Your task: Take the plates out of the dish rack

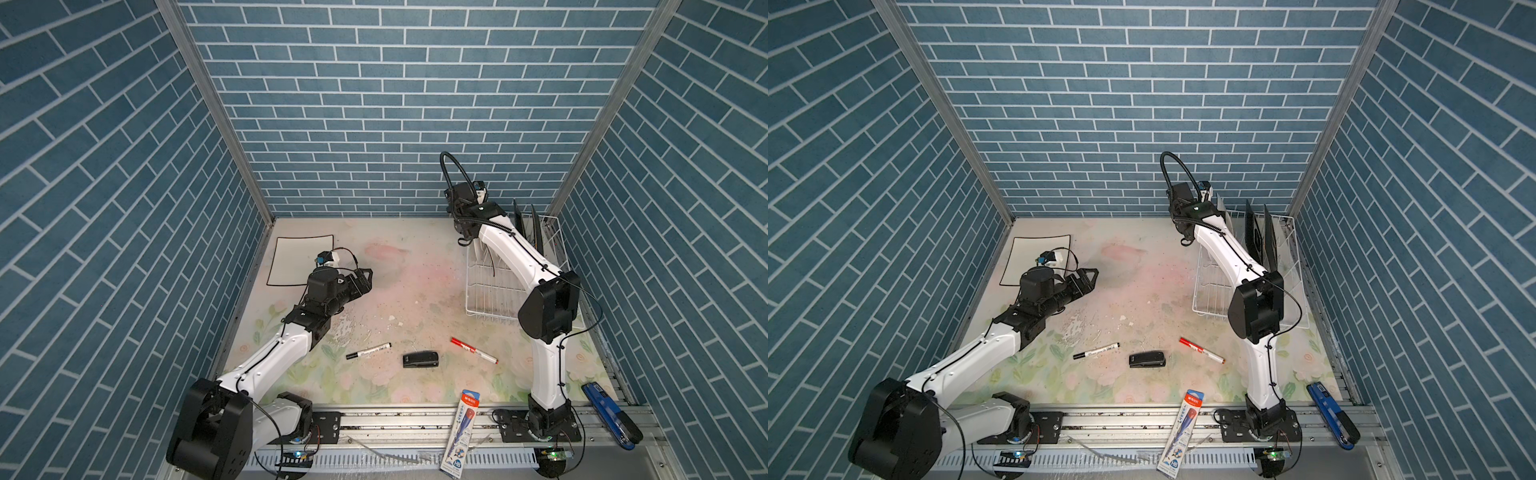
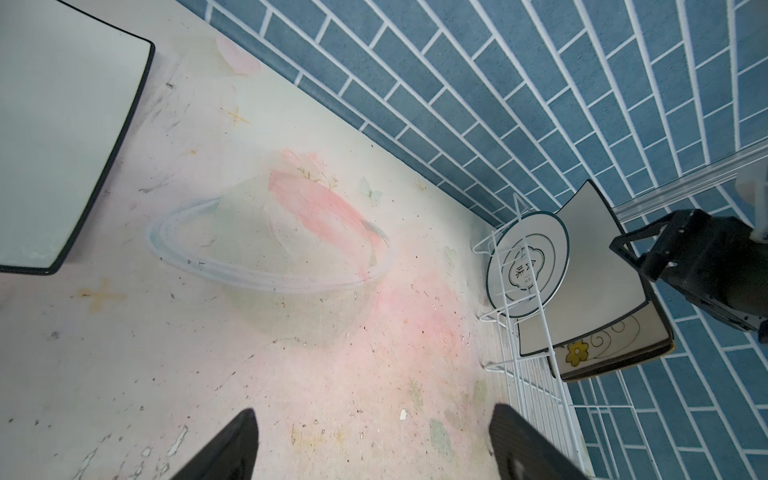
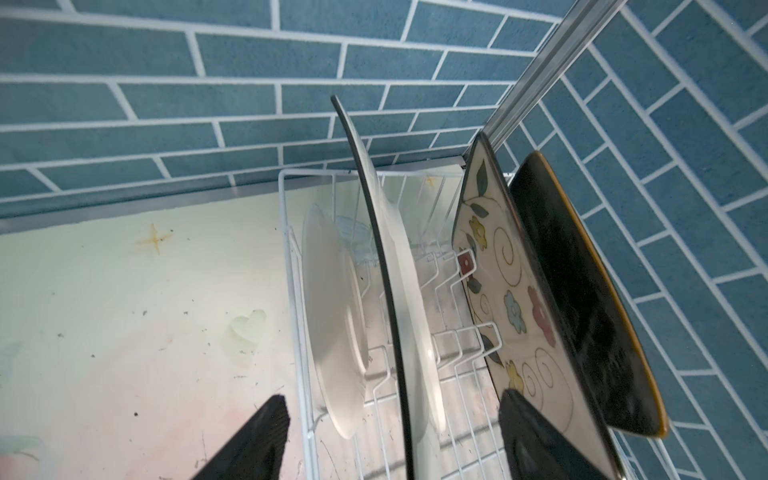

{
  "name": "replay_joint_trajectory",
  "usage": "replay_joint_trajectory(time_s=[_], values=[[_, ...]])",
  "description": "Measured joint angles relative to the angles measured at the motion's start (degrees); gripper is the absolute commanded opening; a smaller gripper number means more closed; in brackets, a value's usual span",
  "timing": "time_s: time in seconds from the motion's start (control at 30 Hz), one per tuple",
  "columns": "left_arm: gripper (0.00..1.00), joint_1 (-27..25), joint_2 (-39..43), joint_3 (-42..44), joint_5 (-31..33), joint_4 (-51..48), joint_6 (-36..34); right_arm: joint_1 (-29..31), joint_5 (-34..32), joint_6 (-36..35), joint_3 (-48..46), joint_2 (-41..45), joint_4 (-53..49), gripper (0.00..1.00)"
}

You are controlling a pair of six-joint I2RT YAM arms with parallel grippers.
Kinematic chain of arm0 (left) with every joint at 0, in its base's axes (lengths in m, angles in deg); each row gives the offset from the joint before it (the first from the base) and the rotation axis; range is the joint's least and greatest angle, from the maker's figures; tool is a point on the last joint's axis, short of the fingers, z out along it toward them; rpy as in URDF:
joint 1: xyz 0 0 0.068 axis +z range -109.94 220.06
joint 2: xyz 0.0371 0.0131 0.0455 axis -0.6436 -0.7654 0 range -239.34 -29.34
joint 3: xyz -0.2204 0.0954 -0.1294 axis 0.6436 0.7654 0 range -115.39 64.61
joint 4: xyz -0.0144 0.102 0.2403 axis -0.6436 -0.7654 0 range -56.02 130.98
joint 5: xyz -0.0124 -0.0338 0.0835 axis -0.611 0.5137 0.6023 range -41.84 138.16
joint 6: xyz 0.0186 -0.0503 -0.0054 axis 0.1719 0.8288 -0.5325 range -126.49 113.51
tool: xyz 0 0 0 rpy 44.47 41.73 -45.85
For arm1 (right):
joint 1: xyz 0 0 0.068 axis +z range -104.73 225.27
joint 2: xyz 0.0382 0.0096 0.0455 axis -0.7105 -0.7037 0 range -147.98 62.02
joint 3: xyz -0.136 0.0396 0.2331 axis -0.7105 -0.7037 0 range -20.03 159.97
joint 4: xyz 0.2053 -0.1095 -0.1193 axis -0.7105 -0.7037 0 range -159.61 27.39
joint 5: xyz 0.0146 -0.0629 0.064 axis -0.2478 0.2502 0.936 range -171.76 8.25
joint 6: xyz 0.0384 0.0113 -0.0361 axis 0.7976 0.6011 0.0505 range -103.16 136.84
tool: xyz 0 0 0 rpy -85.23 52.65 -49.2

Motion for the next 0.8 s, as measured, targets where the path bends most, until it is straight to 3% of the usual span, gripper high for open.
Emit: replay_joint_trajectory(time_s=[0.27, 0.8], values=[[0.89, 0.0, -0.9, -0.9, 0.9, -0.7, 0.0, -1.5, 0.3, 0.2, 10.0, -6.4, -4.2, 0.74], [0.89, 0.0, -1.9, -1.6, 1.7, -1.0, 1.1, -4.5, 0.8, 0.7, 10.1, -8.5, -7.2, 0.62]])
